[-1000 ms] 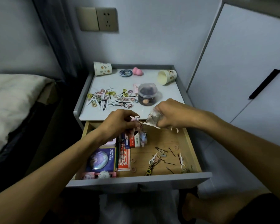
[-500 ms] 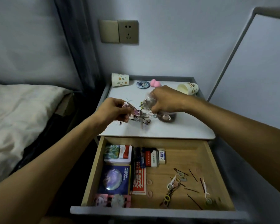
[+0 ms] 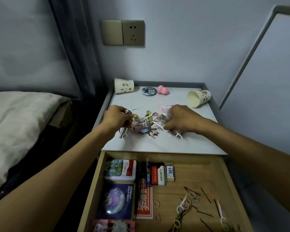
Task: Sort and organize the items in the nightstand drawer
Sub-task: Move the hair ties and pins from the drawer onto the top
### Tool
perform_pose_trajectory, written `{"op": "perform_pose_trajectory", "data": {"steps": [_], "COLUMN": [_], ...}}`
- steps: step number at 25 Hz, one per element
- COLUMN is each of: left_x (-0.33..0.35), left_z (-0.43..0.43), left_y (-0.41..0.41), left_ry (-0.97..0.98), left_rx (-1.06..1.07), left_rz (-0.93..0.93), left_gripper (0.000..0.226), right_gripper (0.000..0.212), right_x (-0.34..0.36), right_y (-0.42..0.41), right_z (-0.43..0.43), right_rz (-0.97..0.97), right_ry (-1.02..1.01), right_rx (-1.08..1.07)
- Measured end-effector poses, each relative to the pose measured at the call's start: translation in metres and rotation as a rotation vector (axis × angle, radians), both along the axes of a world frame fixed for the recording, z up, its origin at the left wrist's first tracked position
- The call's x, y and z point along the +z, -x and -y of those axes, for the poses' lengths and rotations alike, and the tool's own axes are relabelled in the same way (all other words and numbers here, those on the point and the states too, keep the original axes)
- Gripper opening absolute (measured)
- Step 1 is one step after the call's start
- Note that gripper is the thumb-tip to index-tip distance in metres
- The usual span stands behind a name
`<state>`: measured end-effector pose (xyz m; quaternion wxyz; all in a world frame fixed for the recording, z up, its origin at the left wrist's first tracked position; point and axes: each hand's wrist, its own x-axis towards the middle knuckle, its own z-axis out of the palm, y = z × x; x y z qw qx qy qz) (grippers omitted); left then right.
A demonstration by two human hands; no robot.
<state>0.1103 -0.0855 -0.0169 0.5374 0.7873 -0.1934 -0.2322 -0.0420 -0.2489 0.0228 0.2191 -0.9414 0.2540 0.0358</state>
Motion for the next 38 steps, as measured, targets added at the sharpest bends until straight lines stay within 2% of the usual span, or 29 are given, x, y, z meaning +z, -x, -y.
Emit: {"op": "perform_pose_trajectory", "data": {"steps": [3,6,7,9,11,15,18,20,22,24,26,29,33,38], "left_x": [-0.003,0.0,0.0,-0.001,-0.002,-0.003,-0.004,-0.003,0.0,0.005,0.011,0.014,-0.004,-0.012], "left_z": [0.006,0.014,0.017,0.023,0.024,0.022,0.019,0.018,0.02,0.026,0.036,0.054,0.08,0.095], "left_y": [0.006,0.026,0.032,0.036,0.036,0.027,0.025,0.026,0.028,0.031,0.036,0.035,0.028,0.01], "left_ry": [-0.086,-0.115,-0.124,-0.14,-0.156,-0.198,-0.202,-0.174,-0.104,-0.052,-0.028,-0.062,-0.068,-0.105], "left_rx": [-0.086,-0.343,-0.406,-0.443,-0.425,-0.322,-0.202,-0.125,-0.058,-0.056,-0.091,-0.096,0.019,0.135], "left_rz": [0.096,0.062,0.055,0.077,0.09,0.14,0.168,0.161,0.124,0.058,-0.012,-0.044,-0.081,0.05], "left_gripper": [0.014,0.033,0.033,0.016,0.005,0.016,0.014,0.009,0.014,0.015,0.011,0.011,0.017,0.021], "right_gripper": [0.022,0.022,0.024,0.025,0.025,0.023,0.021,0.021,0.011,0.012,0.014,0.023,0.027,0.027], "right_x": [0.003,0.006,0.006,0.008,0.011,0.012,0.009,0.003,-0.004,-0.011,-0.017,-0.029,-0.046,-0.054], "right_y": [0.011,0.012,0.01,0.006,0.003,0.008,0.018,0.028,0.041,0.055,0.066,0.067,0.055,0.046], "right_z": [0.005,0.002,0.0,-0.001,-0.001,0.002,0.007,0.014,0.025,0.039,0.055,0.076,0.091,0.101], "right_rz": [-0.015,-0.029,-0.026,-0.015,-0.026,-0.068,-0.022,0.083,0.254,0.42,0.484,0.42,0.231,0.22], "right_ry": [-0.028,0.012,0.033,0.074,0.119,0.158,0.096,-0.018,-0.184,-0.355,-0.449,-0.508,-0.528,-0.271], "right_rx": [-0.025,0.048,0.069,0.1,0.119,0.131,0.091,-0.006,-0.186,-0.384,-0.529,-0.629,-0.526,-0.513]}}
